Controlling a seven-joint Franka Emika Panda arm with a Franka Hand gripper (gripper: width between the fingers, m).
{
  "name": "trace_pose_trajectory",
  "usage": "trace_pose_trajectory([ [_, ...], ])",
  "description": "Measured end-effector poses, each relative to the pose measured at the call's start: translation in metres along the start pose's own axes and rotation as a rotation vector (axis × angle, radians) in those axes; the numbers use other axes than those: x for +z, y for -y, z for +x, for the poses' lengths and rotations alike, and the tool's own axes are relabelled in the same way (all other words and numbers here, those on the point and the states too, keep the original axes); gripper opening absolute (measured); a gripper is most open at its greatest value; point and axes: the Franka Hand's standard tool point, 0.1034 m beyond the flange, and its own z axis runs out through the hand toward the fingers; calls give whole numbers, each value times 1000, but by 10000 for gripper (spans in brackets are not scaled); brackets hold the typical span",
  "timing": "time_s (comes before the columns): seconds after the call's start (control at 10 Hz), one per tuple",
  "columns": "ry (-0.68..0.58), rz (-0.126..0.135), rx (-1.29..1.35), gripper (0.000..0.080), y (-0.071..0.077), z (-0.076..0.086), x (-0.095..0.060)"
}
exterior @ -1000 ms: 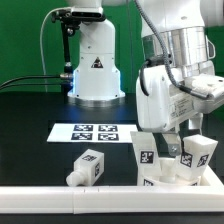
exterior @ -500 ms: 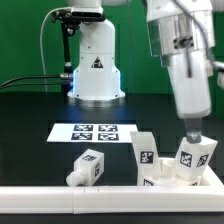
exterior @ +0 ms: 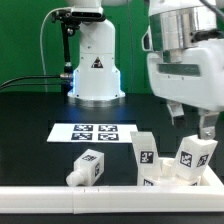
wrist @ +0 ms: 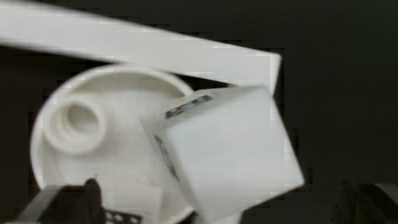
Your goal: Assemble stool
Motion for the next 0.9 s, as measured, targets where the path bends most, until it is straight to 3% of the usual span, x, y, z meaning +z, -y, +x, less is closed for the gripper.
trace_pose_trajectory([
  [0.2,-24,-15,-368,649,3,-2,-1],
  [0.7,-30,-26,-673,649,2,2,-1],
  [0.8,-47,-60,-877,649,3,-3,-1],
  [0.9,-44,-76,-1049,649,3,-10,1],
])
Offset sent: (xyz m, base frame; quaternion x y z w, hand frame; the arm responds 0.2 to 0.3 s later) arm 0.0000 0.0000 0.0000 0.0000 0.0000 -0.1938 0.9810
